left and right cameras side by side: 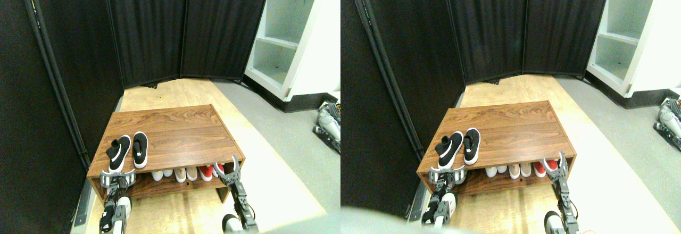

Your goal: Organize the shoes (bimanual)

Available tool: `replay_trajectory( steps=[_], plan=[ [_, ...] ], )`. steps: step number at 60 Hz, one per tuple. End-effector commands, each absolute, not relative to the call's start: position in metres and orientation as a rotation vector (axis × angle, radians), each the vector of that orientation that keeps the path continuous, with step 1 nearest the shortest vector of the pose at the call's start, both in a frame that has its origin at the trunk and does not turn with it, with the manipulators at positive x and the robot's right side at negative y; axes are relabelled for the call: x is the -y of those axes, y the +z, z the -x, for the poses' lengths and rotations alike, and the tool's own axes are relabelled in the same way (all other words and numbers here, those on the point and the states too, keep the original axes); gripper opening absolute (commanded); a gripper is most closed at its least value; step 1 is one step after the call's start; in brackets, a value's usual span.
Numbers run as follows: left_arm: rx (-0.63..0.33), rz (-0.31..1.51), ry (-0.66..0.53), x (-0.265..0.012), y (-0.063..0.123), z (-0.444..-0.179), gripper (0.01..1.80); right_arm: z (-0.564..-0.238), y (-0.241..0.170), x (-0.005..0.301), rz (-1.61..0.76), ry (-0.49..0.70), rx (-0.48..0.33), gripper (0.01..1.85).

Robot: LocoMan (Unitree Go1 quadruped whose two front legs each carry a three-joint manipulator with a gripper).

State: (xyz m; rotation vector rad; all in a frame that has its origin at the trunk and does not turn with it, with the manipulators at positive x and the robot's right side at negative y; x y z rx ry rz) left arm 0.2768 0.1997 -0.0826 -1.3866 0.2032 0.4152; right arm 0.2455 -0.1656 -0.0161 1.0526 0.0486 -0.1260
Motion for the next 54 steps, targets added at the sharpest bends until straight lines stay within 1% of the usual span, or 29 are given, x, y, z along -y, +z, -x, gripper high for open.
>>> replay_trajectory(
  steps=[1,8,11,17,19,23,25,27,29,31,33,36,38,39,40,42,43,44,46,47,49,50,51,54],
  plan=[
    [-0.177,1.39,0.397,-0.2,-0.076,-0.281,1.41,-0.247,-0.007,0.163,-1.065,-0.08,-0.014,0.53],
    [-0.17,1.383,0.398,-0.2,-0.07,-0.276,1.4,-0.248,-0.007,0.163,-1.065,-0.08,-0.01,0.52],
    [-0.167,1.35,0.398,-0.204,-0.067,-0.266,1.44,-0.248,-0.008,0.164,-1.032,-0.087,-0.006,0.54],
    [-0.156,1.327,0.412,-0.208,-0.059,-0.246,1.39,-0.248,-0.008,0.165,-1.036,-0.094,-0.005,0.54],
    [-0.159,1.318,0.408,-0.212,-0.057,-0.24,1.4,-0.248,-0.008,0.165,-1.05,-0.101,-0.006,0.54],
    [-0.163,1.316,0.405,-0.217,-0.051,-0.229,1.36,-0.248,-0.008,0.165,-1.049,-0.104,-0.006,0.54],
    [-0.158,1.311,0.404,-0.224,-0.044,-0.221,1.32,-0.248,-0.009,0.165,-1.06,-0.097,-0.008,0.54],
    [-0.159,1.304,0.404,-0.226,-0.041,-0.219,1.31,-0.249,-0.009,0.165,-1.06,-0.097,-0.006,0.53],
    [-0.147,1.292,0.39,-0.233,-0.034,-0.214,1.3,-0.249,-0.009,0.165,-1.059,-0.097,-0.005,0.54],
    [-0.139,1.289,0.381,-0.24,-0.026,-0.21,1.23,-0.249,-0.009,0.165,-1.056,-0.098,-0.003,0.54],
    [-0.137,1.279,0.382,-0.241,-0.023,-0.208,1.22,-0.249,-0.009,0.165,-1.06,-0.1,-0.003,0.54],
    [-0.089,1.229,0.373,-0.251,-0.011,-0.203,1.11,-0.25,-0.009,0.165,-1.063,-0.096,0.002,0.54],
    [-0.084,1.218,0.366,-0.252,-0.009,-0.202,1.09,-0.25,-0.009,0.165,-1.063,-0.094,0.003,0.54],
    [-0.051,1.185,0.348,-0.257,-0.002,-0.203,0.93,-0.251,-0.009,0.165,-1.061,-0.087,0.006,0.53],
    [-0.035,1.17,0.348,-0.259,0.0,-0.203,0.87,-0.25,-0.009,0.165,-1.062,-0.091,0.004,0.53],
    [0.017,1.099,0.349,-0.264,0.006,-0.207,0.61,-0.251,-0.009,0.165,-1.06,-0.087,0.002,0.53],
    [0.03,1.079,0.345,-0.266,0.007,-0.208,0.54,-0.251,-0.009,0.165,-1.059,-0.086,0.002,0.53],
    [0.03,1.079,0.345,-0.266,0.007,-0.208,0.54,-0.251,-0.009,0.165,-1.059,-0.086,0.002,0.53],
    [0.092,1.0,0.333,-0.273,0.013,-0.216,0.29,-0.25,-0.01,0.164,-1.056,-0.087,0.0,0.53],
    [0.105,0.98,0.331,-0.275,0.014,-0.217,0.24,-0.25,-0.01,0.164,-1.056,-0.088,-0.001,0.53],
    [0.14,0.93,0.326,-0.282,0.02,-0.224,0.08,-0.25,-0.01,0.164,-1.061,-0.092,0.002,0.53],
    [0.153,0.933,0.335,-0.283,0.021,-0.226,0.03,-0.25,-0.01,0.164,-1.065,-0.094,0.003,0.53],
    [0.153,0.933,0.335,-0.283,0.021,-0.226,0.03,-0.25,-0.01,0.164,-1.065,-0.094,0.003,0.53],
    [0.163,0.904,0.324,-0.292,0.029,-0.236,0.01,-0.25,-0.01,0.165,-1.066,-0.094,0.007,0.54]
  ],
)
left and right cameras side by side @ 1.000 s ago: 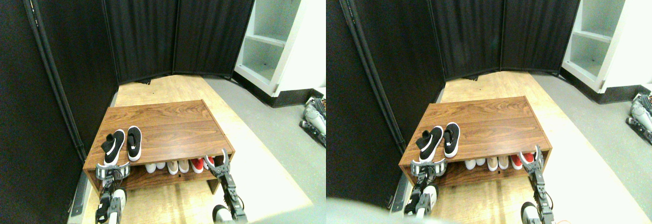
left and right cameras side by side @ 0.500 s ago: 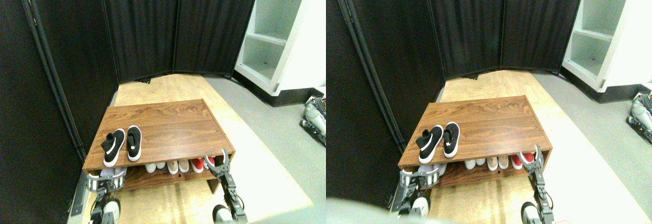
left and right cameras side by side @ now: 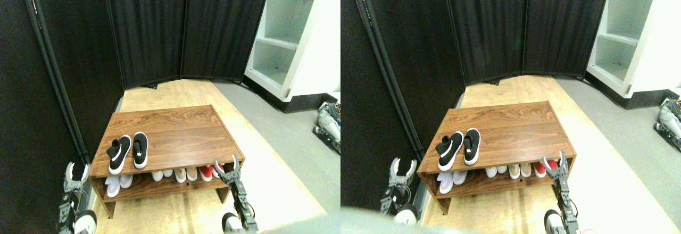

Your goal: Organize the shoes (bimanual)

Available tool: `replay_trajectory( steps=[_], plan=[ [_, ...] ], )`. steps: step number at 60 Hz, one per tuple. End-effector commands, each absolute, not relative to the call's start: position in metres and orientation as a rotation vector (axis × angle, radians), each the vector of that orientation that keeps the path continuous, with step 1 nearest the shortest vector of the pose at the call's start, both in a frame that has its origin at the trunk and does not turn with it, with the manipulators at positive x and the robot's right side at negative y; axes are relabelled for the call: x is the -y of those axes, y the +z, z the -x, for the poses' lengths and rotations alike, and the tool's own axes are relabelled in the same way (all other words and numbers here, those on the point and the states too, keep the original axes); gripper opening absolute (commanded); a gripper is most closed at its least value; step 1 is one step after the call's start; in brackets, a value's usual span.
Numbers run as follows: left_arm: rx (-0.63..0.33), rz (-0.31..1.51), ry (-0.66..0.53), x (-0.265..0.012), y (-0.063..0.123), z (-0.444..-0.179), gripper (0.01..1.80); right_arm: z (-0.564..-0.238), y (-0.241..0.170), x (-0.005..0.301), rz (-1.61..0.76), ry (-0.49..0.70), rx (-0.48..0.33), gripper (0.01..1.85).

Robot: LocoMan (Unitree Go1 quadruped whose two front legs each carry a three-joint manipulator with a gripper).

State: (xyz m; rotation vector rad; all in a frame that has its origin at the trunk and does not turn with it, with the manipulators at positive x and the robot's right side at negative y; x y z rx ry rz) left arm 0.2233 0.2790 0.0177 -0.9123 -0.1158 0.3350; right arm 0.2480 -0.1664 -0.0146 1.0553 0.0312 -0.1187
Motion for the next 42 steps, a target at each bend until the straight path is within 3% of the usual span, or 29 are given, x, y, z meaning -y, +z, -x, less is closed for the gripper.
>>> replay_trajectory(
  steps=[1,8,15,26,42],
  plan=[
    [0.164,0.897,0.326,-0.293,0.03,-0.238,0.01,-0.25,-0.01,0.165,-1.067,-0.094,0.009,0.54],
    [0.119,0.805,0.281,-0.302,0.03,-0.26,0.01,-0.249,-0.01,0.165,-1.08,-0.099,0.015,0.55],
    [0.005,0.862,0.246,-0.305,0.006,-0.289,0.01,-0.247,-0.008,0.165,-1.078,-0.106,0.014,0.56],
    [-0.039,0.809,0.352,-0.29,-0.03,-0.313,0.01,-0.244,-0.005,0.167,-1.082,-0.097,0.033,0.55],
    [-0.087,0.931,0.451,-0.258,-0.046,-0.322,0.01,-0.244,-0.003,0.171,-1.073,-0.112,0.043,0.56]
  ],
)
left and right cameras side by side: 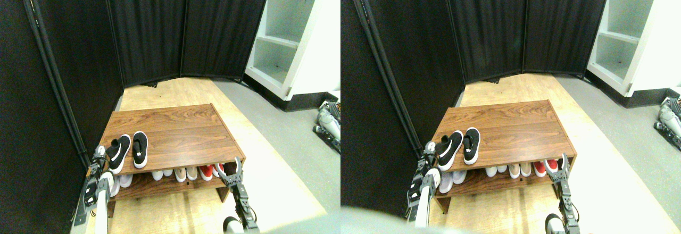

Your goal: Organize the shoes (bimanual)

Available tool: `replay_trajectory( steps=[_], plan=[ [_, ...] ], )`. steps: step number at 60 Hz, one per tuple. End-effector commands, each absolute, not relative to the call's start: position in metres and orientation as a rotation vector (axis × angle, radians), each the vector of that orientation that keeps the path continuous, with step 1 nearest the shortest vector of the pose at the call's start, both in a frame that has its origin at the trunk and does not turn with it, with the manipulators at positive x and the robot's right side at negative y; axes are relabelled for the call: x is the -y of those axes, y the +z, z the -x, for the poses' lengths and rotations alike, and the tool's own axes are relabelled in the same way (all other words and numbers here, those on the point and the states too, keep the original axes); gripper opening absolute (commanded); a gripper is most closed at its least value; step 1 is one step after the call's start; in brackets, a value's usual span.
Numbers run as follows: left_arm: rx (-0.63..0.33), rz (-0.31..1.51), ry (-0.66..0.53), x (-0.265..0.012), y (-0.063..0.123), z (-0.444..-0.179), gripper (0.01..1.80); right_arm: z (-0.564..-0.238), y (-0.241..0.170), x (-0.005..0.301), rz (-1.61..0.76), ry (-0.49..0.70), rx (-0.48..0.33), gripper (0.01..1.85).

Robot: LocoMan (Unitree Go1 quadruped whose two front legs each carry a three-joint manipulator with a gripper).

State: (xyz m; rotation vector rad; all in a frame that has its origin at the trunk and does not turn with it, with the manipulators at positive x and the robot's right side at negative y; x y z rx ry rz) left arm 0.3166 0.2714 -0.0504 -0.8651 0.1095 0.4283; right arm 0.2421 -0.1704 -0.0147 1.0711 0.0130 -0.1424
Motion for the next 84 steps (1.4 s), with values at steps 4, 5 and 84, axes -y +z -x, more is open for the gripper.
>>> replay_trajectory(
  steps=[4,5,84],
  plan=[
    [-0.092,0.93,0.44,-0.252,-0.05,-0.326,0.01,-0.244,-0.002,0.172,-1.071,-0.114,0.042,0.57],
    [-0.093,0.931,0.44,-0.249,-0.05,-0.327,0.01,-0.245,-0.002,0.172,-1.074,-0.111,0.046,0.56],
    [0.064,1.223,0.4,-0.204,-0.013,-0.198,0.01,-0.253,-0.006,0.166,-1.03,-0.118,0.043,0.59]
  ],
)
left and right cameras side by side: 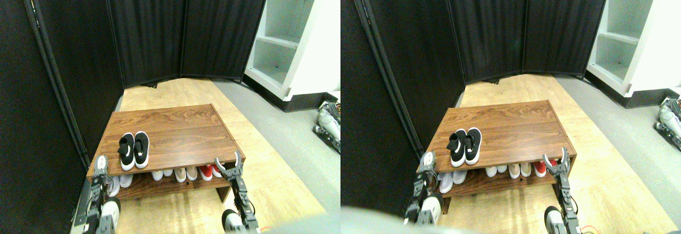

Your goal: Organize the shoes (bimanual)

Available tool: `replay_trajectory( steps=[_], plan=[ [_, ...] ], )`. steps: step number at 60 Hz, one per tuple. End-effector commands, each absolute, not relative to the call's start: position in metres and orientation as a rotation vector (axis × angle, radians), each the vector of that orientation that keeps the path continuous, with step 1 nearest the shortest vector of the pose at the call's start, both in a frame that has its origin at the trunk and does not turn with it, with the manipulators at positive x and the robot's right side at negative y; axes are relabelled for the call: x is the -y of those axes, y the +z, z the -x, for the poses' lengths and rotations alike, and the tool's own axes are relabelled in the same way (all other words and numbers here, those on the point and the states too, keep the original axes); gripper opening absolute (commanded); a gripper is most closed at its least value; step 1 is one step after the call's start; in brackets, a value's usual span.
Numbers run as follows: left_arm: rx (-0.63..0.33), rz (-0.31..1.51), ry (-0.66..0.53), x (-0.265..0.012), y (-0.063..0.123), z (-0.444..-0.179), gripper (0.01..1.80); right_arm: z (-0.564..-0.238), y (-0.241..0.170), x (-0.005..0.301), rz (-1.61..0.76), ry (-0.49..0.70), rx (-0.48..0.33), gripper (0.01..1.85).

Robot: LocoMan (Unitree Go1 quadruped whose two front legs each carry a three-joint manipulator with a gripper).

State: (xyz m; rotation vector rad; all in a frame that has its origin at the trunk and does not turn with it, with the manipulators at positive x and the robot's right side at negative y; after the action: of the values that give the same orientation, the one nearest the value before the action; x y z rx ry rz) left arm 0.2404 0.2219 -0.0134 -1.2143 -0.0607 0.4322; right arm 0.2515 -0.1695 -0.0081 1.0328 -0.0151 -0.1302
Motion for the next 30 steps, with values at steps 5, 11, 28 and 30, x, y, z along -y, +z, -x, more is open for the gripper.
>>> replay_trajectory(
  steps=[5,11,28,30],
  plan=[
    [0.07,1.253,0.462,-0.197,-0.022,-0.194,0.01,-0.253,-0.005,0.164,-1.017,-0.124,0.04,0.6],
    [0.071,1.258,0.465,-0.191,-0.027,-0.19,0.01,-0.253,-0.005,0.163,-1.012,-0.121,0.035,0.6],
    [0.052,1.235,0.457,-0.192,-0.029,-0.181,0.01,-0.254,-0.004,0.162,-1.022,-0.114,0.038,0.57],
    [0.054,1.234,0.456,-0.192,-0.029,-0.182,0.01,-0.254,-0.004,0.162,-1.018,-0.113,0.037,0.58]
  ],
)
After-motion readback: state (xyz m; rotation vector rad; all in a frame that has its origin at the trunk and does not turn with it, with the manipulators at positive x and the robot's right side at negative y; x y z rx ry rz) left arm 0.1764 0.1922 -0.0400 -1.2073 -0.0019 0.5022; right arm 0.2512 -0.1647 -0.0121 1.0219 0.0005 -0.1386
